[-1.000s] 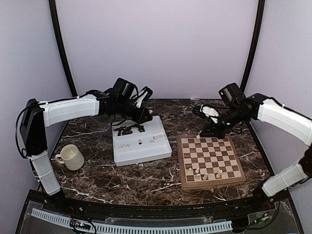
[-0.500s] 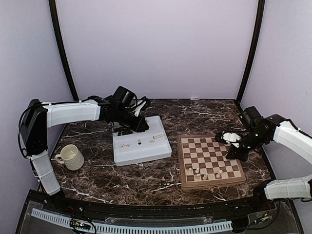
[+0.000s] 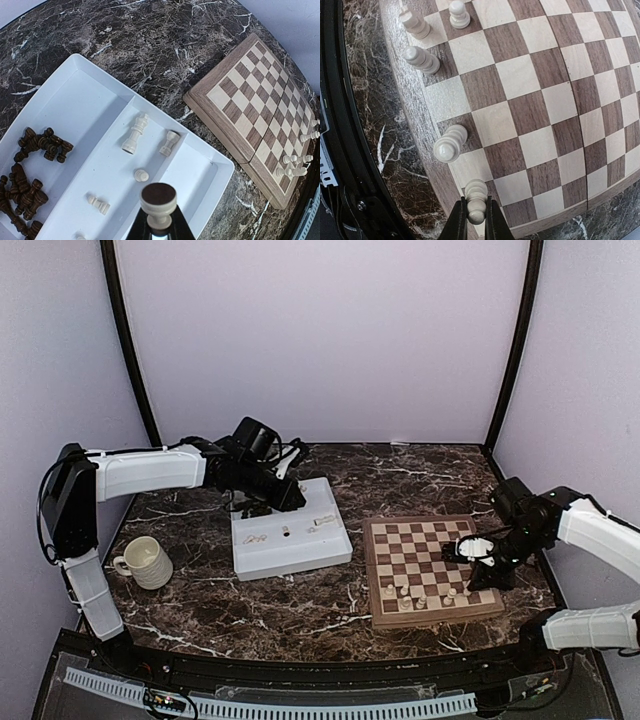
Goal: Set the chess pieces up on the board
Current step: Place the bishop on f1.
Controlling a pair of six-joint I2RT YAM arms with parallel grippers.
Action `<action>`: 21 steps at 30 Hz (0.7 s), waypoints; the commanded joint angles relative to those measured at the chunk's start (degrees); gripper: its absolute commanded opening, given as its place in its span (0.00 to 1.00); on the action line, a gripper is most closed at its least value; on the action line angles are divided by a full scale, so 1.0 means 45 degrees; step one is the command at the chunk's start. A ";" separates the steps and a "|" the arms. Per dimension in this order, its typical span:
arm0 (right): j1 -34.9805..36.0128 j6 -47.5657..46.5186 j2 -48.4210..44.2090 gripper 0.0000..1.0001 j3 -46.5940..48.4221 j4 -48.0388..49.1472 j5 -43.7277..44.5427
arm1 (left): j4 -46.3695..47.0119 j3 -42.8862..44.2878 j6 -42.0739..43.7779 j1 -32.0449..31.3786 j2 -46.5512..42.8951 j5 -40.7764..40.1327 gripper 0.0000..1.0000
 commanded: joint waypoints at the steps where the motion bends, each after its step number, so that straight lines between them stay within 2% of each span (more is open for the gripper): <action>1: -0.0031 -0.0634 -0.0108 0.02 -0.0322 0.0187 -0.0358 | -0.0219 -0.0109 0.0204 0.0069 -0.0554 -0.0077 0.00; 21: 0.0464 -0.0785 0.0541 0.04 -0.0868 0.1086 -0.0571 | -0.0454 0.0007 0.0305 0.0068 -0.0395 -0.0151 0.00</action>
